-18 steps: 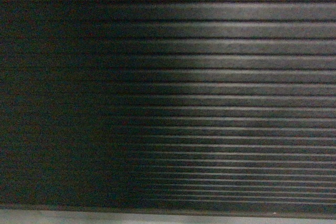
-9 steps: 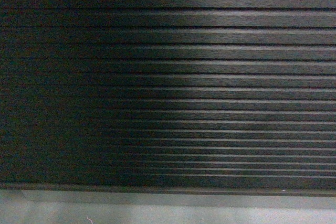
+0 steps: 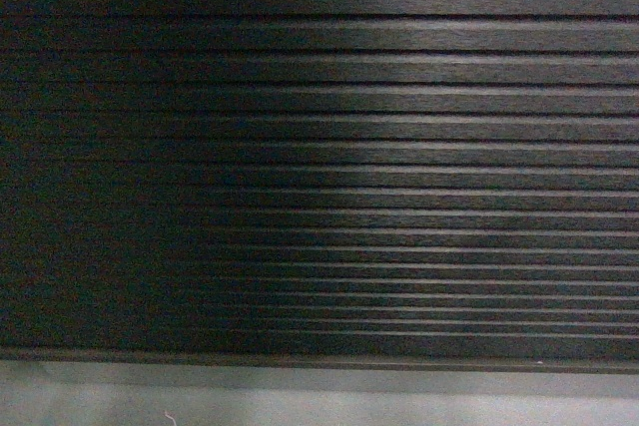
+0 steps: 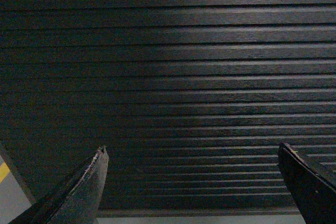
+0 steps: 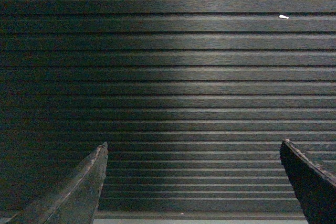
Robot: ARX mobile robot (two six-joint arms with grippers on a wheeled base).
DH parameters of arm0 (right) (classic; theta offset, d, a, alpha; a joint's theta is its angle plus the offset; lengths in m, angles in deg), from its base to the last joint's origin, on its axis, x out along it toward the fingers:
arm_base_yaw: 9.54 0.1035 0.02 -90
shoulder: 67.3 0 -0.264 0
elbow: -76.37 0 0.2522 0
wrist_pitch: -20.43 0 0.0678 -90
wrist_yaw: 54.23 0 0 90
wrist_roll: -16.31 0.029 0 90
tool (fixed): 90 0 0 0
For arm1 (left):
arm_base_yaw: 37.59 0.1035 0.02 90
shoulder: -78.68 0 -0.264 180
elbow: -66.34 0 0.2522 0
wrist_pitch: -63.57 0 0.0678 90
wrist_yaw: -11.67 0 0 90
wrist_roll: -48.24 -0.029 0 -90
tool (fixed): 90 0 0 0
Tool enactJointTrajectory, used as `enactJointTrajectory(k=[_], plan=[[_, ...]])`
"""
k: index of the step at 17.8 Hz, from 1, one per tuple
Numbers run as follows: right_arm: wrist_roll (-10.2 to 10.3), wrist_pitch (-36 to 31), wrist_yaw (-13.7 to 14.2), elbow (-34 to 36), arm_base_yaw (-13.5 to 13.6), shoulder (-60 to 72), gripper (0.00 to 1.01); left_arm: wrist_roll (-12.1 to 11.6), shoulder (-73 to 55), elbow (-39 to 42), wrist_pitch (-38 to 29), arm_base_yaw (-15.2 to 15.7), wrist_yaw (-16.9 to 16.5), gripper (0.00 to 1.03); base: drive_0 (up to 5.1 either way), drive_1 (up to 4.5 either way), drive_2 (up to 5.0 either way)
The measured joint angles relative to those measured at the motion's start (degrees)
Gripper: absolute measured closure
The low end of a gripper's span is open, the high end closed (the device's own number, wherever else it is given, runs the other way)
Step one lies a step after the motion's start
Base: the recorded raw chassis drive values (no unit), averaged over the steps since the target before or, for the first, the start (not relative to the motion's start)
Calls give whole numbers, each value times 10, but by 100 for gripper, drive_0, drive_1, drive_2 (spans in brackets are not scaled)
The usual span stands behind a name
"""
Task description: Place dark red mango on scale at checkout
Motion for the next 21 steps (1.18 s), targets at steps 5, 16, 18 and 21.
enactJointTrajectory(k=[5, 16, 18, 21], plan=[[0, 0, 0, 0, 0, 0, 3, 0, 0, 0, 0, 0, 0, 5, 0, 0, 0], [0, 0, 0, 0, 0, 0, 3, 0, 0, 0, 0, 0, 0, 5, 0, 0, 0], [0, 0, 0, 0, 0, 0, 3, 0, 0, 0, 0, 0, 0, 5, 0, 0, 0], [0, 0, 0, 0, 0, 0, 3, 0, 0, 0, 0, 0, 0, 5, 0, 0, 0]])
